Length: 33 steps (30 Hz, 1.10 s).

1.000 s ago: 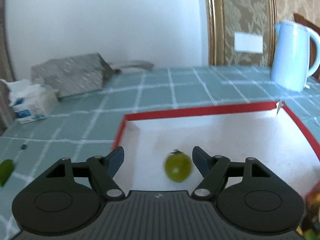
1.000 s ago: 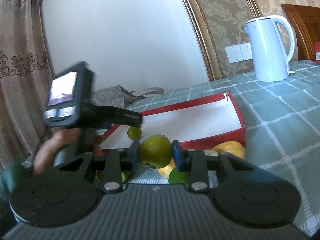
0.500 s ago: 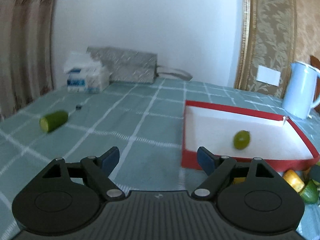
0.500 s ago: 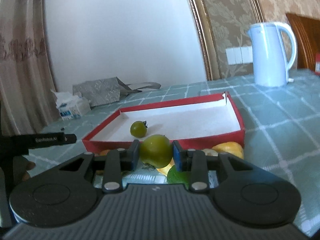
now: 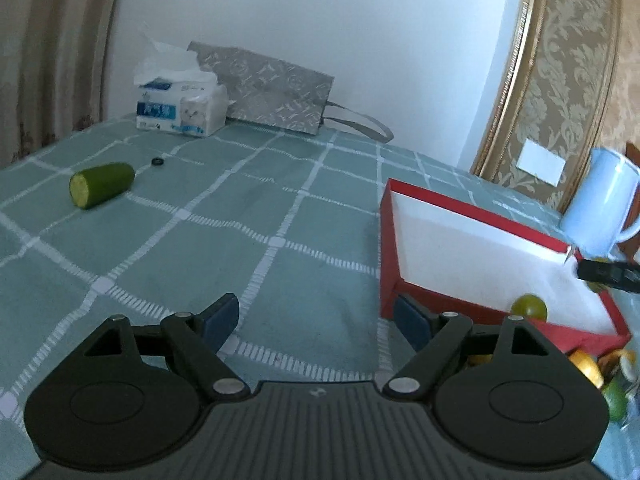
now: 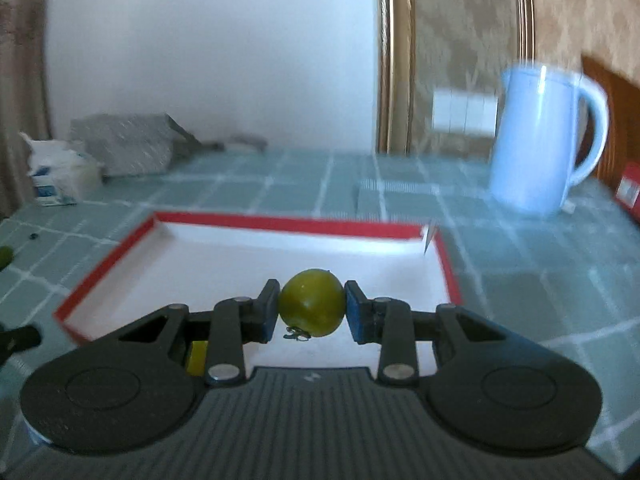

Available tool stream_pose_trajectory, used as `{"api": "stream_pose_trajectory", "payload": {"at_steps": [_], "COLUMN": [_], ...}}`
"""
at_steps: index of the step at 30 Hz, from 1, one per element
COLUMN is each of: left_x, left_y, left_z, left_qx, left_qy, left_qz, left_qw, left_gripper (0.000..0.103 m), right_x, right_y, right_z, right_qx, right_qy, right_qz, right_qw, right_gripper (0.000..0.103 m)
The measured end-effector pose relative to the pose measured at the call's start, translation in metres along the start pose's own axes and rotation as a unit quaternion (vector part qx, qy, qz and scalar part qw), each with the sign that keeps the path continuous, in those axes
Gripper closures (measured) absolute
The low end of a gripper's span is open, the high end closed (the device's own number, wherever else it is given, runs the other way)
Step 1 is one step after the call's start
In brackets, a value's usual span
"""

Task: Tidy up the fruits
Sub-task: 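Carry the lime in the right gripper over the tray and open it, then raise the right gripper away and move the left gripper toward a brown longan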

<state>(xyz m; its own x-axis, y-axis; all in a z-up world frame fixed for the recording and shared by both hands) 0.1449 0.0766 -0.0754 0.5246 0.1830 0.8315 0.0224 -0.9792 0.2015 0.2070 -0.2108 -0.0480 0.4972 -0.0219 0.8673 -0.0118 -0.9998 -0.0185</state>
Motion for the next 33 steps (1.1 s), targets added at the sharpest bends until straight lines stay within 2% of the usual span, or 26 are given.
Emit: {"api": "stream_pose_trajectory", "payload": {"at_steps": [3,6,10,14,17,21,22,25,27,29,33], "left_x": [0.000,0.000,0.000,-0.001,-0.002,-0.003,-0.003,-0.004,-0.004,-0.005,-0.007], "left_y": [0.009,0.011,0.010,0.010,0.011,0.011,0.010,0.012,0.012,0.013,0.018], "left_z": [-0.003,-0.002,-0.001,0.001,0.001,0.003,0.003,0.002,0.003,0.003,0.002], "left_qx": [0.000,-0.009,-0.007,-0.010,-0.010,-0.006,-0.006,-0.008,-0.002,-0.005,-0.017], "left_qy": [0.010,0.005,0.003,-0.001,-0.003,-0.011,-0.011,-0.011,-0.013,-0.015,-0.017], "left_qz": [0.029,0.032,0.028,0.029,0.032,0.033,0.032,0.034,0.036,0.037,0.048], "left_qw": [0.9995,0.9994,0.9996,0.9995,0.9994,0.9994,0.9994,0.9993,0.9993,0.9992,0.9986], "left_gripper": [0.018,0.018,0.018,0.018,0.018,0.018,0.018,0.018,0.018,0.018,0.018], "right_x": [-0.004,-0.009,0.002,0.007,-0.005,-0.022,-0.025,-0.036,-0.046,-0.055,-0.060], "right_y": [0.005,0.005,0.003,0.016,0.033,0.050,0.056,0.077,0.085,0.093,0.107], "right_z": [0.025,0.040,0.029,-0.020,-0.073,-0.115,-0.121,-0.123,-0.114,-0.108,-0.111], "right_qx": [-0.011,-0.013,-0.015,-0.011,-0.040,-0.062,-0.073,-0.102,-0.117,-0.111,-0.079], "right_qy": [-0.028,-0.047,-0.028,0.040,0.120,0.171,0.175,0.181,0.164,0.153,0.158], "right_qz": [0.003,0.007,0.002,0.024,0.020,0.018,0.025,0.042,0.045,0.061,0.107], "right_qw": [1.000,0.999,1.000,0.999,0.992,0.983,0.981,0.977,0.978,0.980,0.978], "right_gripper": [0.070,0.070,0.070,0.047,0.021,0.020,0.015,0.014,0.014,0.014,0.013]}}
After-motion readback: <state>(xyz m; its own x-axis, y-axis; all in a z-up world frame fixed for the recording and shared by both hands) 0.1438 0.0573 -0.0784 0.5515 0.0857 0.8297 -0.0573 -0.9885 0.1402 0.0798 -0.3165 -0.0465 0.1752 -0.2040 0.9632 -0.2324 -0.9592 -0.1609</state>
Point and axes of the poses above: each gripper's, at about its wrist camera, not at the fingertips, and z roughly the way its jaws point, y to its right, x to its top, the point moved 10 cm from there along z, roughly the way its jaws point, and after that the axes turned 1 degree about -y, right-handed, at the moved point
